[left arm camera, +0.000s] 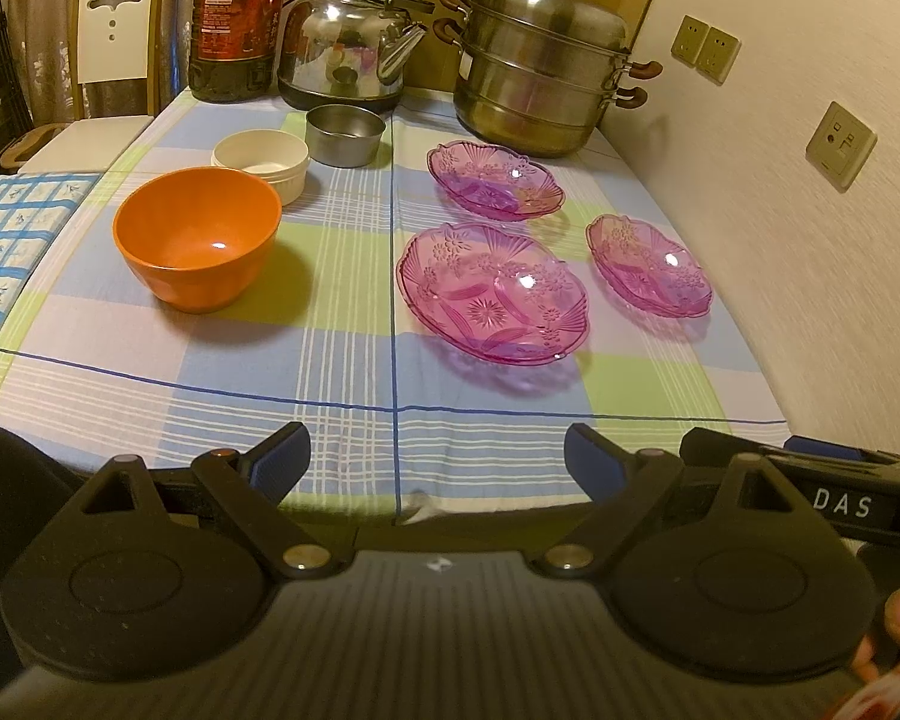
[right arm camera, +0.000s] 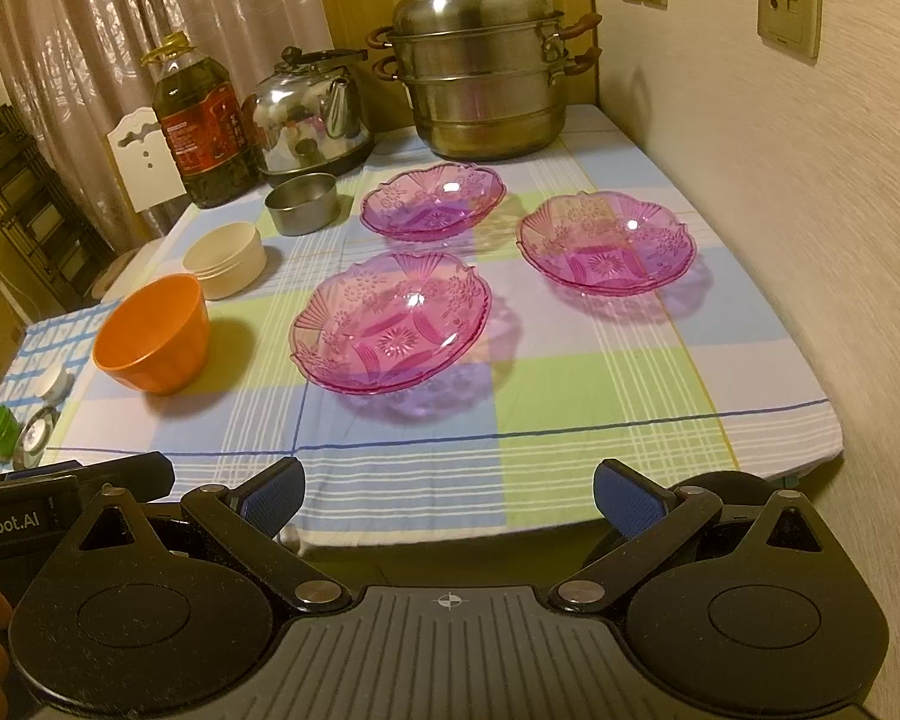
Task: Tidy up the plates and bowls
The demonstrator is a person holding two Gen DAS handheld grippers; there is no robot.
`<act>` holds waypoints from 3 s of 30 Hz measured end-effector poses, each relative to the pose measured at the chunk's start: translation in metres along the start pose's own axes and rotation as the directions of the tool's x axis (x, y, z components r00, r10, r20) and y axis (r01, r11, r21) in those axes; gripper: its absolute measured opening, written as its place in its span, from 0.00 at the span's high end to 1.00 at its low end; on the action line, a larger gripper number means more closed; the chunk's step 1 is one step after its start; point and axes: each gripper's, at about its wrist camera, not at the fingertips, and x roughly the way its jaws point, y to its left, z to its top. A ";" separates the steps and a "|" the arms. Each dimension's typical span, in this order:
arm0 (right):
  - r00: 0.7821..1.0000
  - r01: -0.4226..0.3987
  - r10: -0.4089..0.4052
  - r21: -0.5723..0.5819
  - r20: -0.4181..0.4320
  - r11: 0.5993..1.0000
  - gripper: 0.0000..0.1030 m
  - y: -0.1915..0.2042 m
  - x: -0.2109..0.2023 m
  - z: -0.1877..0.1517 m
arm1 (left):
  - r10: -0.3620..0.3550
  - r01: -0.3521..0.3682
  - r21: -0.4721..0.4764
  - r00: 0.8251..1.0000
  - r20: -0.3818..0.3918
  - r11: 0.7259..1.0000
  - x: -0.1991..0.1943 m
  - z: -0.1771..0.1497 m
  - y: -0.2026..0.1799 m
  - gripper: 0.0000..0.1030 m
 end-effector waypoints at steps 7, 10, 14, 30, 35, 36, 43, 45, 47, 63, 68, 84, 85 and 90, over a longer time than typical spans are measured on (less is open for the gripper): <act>1.000 -0.001 0.001 0.001 0.001 1.000 0.01 -0.001 0.000 0.000 | 0.000 0.000 0.000 1.000 0.000 1.000 0.000 0.000 0.000 0.12; 1.000 0.000 0.000 0.000 0.001 1.000 0.01 -0.001 0.000 0.000 | 0.000 0.000 0.000 1.000 0.001 1.000 0.000 0.000 0.000 0.12; 1.000 -0.001 0.001 0.002 0.001 1.000 0.01 0.000 0.000 0.000 | 0.000 0.000 -0.001 1.000 0.000 1.000 0.000 0.000 0.000 0.12; 0.999 -0.031 0.031 0.065 0.009 0.997 0.01 -0.008 0.000 0.004 | -0.010 0.010 -0.016 1.000 0.015 1.000 -0.002 0.005 -0.001 0.12; 0.997 -0.076 0.073 0.101 0.037 0.992 0.01 -0.012 0.001 0.013 | -0.020 0.021 -0.038 0.999 0.028 0.999 0.001 0.017 0.003 0.12; 0.996 -0.080 0.076 0.105 0.041 0.991 0.01 -0.013 0.003 0.016 | -0.022 0.023 -0.044 0.999 0.030 0.999 0.003 0.020 0.005 0.12; 0.994 -0.101 0.092 0.153 0.066 0.983 0.01 -0.024 0.032 0.043 | -0.045 0.047 -0.055 0.998 0.042 0.997 0.033 0.047 0.014 0.12; 0.995 -0.090 0.080 0.169 0.064 0.982 0.01 -0.028 0.045 0.052 | -0.040 0.042 -0.044 0.998 0.047 0.998 0.047 0.057 0.015 0.13; 0.995 -0.087 0.076 0.176 0.070 0.980 0.01 -0.033 0.057 0.059 | -0.046 0.048 -0.045 0.998 0.042 0.998 0.064 0.067 0.017 0.14; 0.999 -0.040 0.045 0.152 -0.031 0.988 0.38 -0.060 0.190 0.089 | -0.038 0.038 0.002 0.998 -0.040 0.999 0.199 0.088 0.036 0.34; 0.996 -0.054 0.065 0.159 -0.060 0.986 0.53 -0.066 0.209 0.083 | -0.039 0.040 0.014 0.998 -0.039 0.999 0.216 0.086 0.035 0.45; 0.994 -0.050 0.064 0.162 -0.085 0.986 0.87 -0.057 0.214 0.081 | -0.061 0.063 0.035 0.996 -0.063 0.997 0.228 0.079 0.034 0.86; 0.994 -0.050 0.065 0.163 -0.087 0.985 0.88 -0.057 0.214 0.081 | -0.063 0.065 0.034 0.996 -0.063 0.997 0.227 0.079 0.034 0.87; 0.993 -0.053 0.069 0.168 -0.092 0.984 0.90 -0.057 0.214 0.082 | -0.053 0.056 0.047 0.997 -0.061 0.997 0.225 0.079 0.032 0.89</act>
